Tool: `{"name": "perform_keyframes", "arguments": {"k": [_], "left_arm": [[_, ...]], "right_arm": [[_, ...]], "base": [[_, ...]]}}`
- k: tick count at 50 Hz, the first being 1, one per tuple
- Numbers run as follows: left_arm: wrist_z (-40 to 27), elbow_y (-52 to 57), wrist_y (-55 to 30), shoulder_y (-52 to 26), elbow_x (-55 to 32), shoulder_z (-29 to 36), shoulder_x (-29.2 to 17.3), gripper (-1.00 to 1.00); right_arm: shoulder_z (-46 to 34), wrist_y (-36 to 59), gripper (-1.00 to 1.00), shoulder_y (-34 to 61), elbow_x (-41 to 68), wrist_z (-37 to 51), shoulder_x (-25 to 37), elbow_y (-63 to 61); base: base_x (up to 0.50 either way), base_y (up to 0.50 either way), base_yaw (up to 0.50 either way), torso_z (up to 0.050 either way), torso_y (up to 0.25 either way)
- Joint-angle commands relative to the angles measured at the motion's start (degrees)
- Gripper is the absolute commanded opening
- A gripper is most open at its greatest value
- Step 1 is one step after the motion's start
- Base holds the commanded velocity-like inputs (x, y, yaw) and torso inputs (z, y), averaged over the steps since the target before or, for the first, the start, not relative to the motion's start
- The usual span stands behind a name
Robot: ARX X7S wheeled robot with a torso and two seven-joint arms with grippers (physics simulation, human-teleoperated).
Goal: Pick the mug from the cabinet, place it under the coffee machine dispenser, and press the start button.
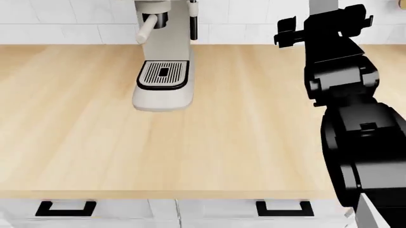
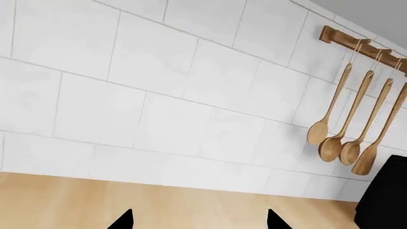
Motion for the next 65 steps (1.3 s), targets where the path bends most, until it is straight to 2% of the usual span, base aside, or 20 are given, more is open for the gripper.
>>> {"name": "perform_keyframes", "arguments": {"k": [1,6,10,16,17,18,20,22,27,30,32,34,39,48,52,58,65], "left_arm": [[0.5,3.6,-3.3,-0.2,0.5,-0.1,-0.1,-1.00],[1.7,5.7,-4.7,-0.2,1.0,-0.1,-0.4,-1.00],[-0.8,6.1,-5.5,-0.2,-3.9,-1.2,-1.2,-1.00],[-2.9,17.2,-14.9,0.0,-7.7,-1.9,-2.4,-1.00],[-5.3,17.9,-15.3,-0.1,-10.9,-1.5,-3.3,-1.00],[-11.7,18.2,-15.3,-0.1,-19.3,-0.8,-5.2,-1.00],[-28.9,18.5,-15.3,-0.1,-36.4,0.0,-10.0,-1.00],[-44.8,19.5,-15.2,0.8,-53.6,-0.2,-12.8,-1.00],[-74.9,24.6,-14.7,7.5,-94.0,-2.7,-16.5,-1.00],[-89.6,28.0,-10.2,10.1,-112.8,-0.6,-18.4,-1.00],[-96.4,33.1,-5.2,12.7,-122.9,1.9,-19.9,-1.00],[-99.9,38.3,-0.4,15.1,-128.6,3.5,-21.5,-1.00],[-100.2,48.5,9.6,18.8,-134.3,8.5,-27.0,-1.00],[-99.5,61.7,18.8,27.1,-139.7,11.7,-36.1,-1.00],[-97.0,66.5,17.6,37.0,-138.2,8.7,-39.5,-1.00],[-90.7,69.3,12.4,51.6,-132.5,1.0,-41.6,-1.00],[-83.1,67.7,4.8,60.0,-124.4,-5.1,-41.2,-1.00]], "right_arm": [[-0.6,-0.6,1.00,0.0,-0.2,-0.2,0.2,0.0],[-0.8,-1.6,1.00,-0.3,-0.4,-0.7,0.9,-0.1],[-1.2,-4.2,1.00,-1.0,-0.3,-3.0,0.7,-0.2],[-2.2,-5.5,1.00,-1.4,-1.1,-3.9,0.9,-0.7],[-2.3,-5.7,1.00,-1.5,-1.1,-3.8,1.0,-0.7],[-2.4,-5.9,1.00,-1.6,-1.2,-3.8,1.0,-0.6],[-2.4,-6.2,1.00,-1.8,-1.2,-3.7,1.1,-0.6],[-2.5,-6.5,1.00,-1.8,-1.2,-3.7,1.0,-0.6],[-2.4,-1.5,1.00,-4.8,-1.0,-4.2,2.4,-10.3],[-2.2,1.3,1.00,-6.5,-0.8,-4.2,3.4,-15.2],[-2.1,1.4,1.00,-6.6,-0.8,-4.1,3.6,-15.6],[-2.1,1.6,1.00,-6.8,-0.8,-4.0,3.8,-16.3],[-2.0,0.8,1.00,-7.0,-0.6,-3.9,3.8,-16.5],[-2.4,3.1,1.00,-8.4,-0.4,-4.8,4.0,-21.6],[-2.8,5.6,1.00,-9.0,-0.5,-5.8,4.5,-25.2],[-3.5,14.2,1.00,-11.6,0.9,-10.9,6.7,-36.7],[-2.1,35.6,1.00,-17.8,7.2,-18.8,13.0,-69.2]], "base": [[-0.50,0.00,0.00,0.000,0.000],[-0.50,0.00,0.00,0.000,0.000],[-0.12,0.00,0.00,0.000,0.000],[0.00,0.00,0.00,0.000,0.000],[0.00,0.00,0.00,0.000,0.000],[0.00,0.00,0.00,0.000,0.000],[0.00,0.00,0.00,0.000,0.000],[0.00,0.00,0.00,0.000,0.000],[0.00,0.00,0.00,0.000,0.000],[0.00,0.00,0.00,0.000,0.000],[0.00,0.00,0.00,0.000,0.000],[0.00,0.00,0.00,0.000,0.000],[0.00,0.00,0.00,0.000,0.000],[0.00,0.00,0.00,0.000,0.000],[0.00,0.00,0.00,0.000,0.000],[0.00,0.00,0.00,0.000,0.000],[0.00,0.00,0.00,0.000,0.000]]}}
